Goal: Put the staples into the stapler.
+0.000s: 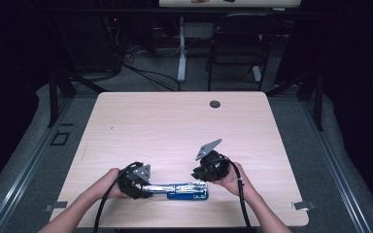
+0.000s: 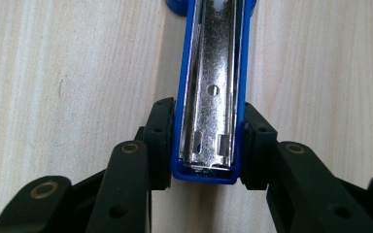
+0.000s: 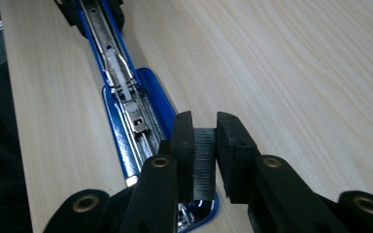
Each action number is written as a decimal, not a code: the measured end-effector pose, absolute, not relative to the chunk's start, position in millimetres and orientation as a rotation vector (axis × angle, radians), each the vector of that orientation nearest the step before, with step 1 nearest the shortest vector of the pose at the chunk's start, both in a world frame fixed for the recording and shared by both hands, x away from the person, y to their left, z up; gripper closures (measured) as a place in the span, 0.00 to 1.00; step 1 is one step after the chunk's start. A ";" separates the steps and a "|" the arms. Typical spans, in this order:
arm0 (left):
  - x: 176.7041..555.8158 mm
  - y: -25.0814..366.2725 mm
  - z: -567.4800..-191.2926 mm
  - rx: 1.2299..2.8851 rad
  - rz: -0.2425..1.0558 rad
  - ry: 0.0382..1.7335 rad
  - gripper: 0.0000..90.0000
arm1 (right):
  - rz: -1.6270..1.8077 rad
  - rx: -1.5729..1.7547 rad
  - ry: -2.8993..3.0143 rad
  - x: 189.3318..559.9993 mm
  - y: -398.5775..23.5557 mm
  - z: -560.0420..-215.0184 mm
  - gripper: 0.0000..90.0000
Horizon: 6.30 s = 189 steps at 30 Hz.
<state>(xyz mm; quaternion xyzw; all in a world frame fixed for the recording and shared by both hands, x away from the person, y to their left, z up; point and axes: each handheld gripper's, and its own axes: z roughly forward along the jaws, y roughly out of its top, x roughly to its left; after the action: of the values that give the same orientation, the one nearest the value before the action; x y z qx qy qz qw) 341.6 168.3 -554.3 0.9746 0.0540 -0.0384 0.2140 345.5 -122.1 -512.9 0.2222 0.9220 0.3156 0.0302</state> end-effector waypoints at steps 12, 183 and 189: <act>342.1 168.5 -554.4 2.701 -0.115 0.147 0.71 | 0.962 0.545 2.913 341.0 -113.4 -513.7 0.87; 337.3 174.5 -540.9 2.624 -0.028 0.085 0.72 | 0.984 0.510 2.894 322.4 -76.4 -525.6 0.96; 335.8 174.2 -537.0 2.610 -0.013 0.090 0.72 | 0.998 0.472 2.894 319.6 -64.4 -527.5 0.97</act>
<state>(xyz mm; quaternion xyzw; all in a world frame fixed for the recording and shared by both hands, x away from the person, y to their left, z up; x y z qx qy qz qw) 335.8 174.2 -537.0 0.9645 0.0332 -0.0049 0.2618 319.6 -64.4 -527.5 0.1525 0.9340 0.3222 0.0221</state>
